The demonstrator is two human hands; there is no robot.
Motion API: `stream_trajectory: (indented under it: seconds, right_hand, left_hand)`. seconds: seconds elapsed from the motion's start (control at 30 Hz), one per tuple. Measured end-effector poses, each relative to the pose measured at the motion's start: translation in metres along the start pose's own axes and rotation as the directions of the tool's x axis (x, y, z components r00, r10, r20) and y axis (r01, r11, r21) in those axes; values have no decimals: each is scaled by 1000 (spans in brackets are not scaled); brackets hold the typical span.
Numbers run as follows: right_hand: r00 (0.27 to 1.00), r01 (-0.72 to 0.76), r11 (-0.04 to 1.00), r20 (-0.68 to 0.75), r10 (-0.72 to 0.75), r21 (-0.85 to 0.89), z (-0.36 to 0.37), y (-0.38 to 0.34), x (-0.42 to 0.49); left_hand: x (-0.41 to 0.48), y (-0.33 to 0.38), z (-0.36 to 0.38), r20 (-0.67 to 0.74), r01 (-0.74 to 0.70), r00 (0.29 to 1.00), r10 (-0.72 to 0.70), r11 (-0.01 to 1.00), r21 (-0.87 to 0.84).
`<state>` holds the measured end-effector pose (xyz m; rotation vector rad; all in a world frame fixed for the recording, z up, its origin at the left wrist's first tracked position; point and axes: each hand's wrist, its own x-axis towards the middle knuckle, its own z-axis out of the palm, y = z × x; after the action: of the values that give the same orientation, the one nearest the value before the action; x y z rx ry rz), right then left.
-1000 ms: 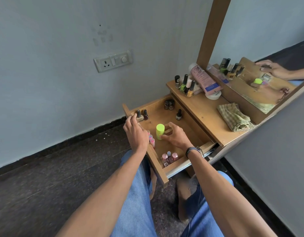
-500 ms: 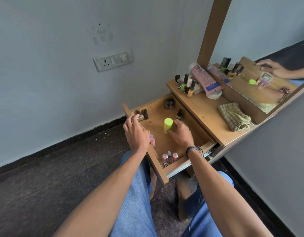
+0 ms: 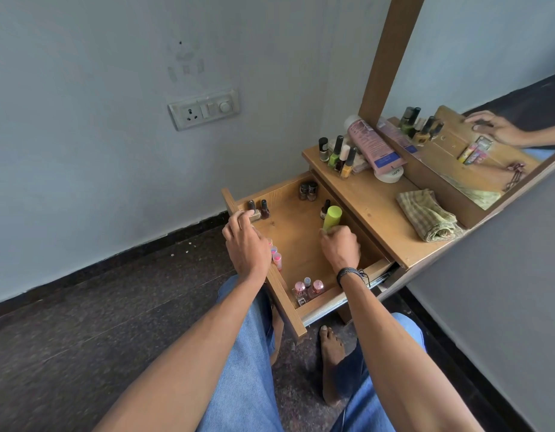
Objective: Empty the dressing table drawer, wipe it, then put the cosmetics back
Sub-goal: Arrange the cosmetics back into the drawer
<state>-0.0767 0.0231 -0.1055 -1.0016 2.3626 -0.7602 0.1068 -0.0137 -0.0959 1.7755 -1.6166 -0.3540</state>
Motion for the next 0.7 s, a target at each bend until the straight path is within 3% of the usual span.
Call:
stream_trajectory:
  seconds: [0.5, 0.6, 0.7]
  right_hand:
    - [998, 56, 997, 8, -57, 52, -4, -5, -6]
    - [983, 180, 974, -51, -175, 135, -7, -8, -10]
    - [917, 378, 910, -201, -343, 172, -21, -17, -9]
  left_hand:
    - [-1, 2, -2, 9, 1, 1000, -1, 1000, -5]
    - [-1, 4, -4, 6, -1, 1000, 1, 1000, -2]
    - [-2, 5, -5, 1, -9, 1000, 9, 1000, 4]
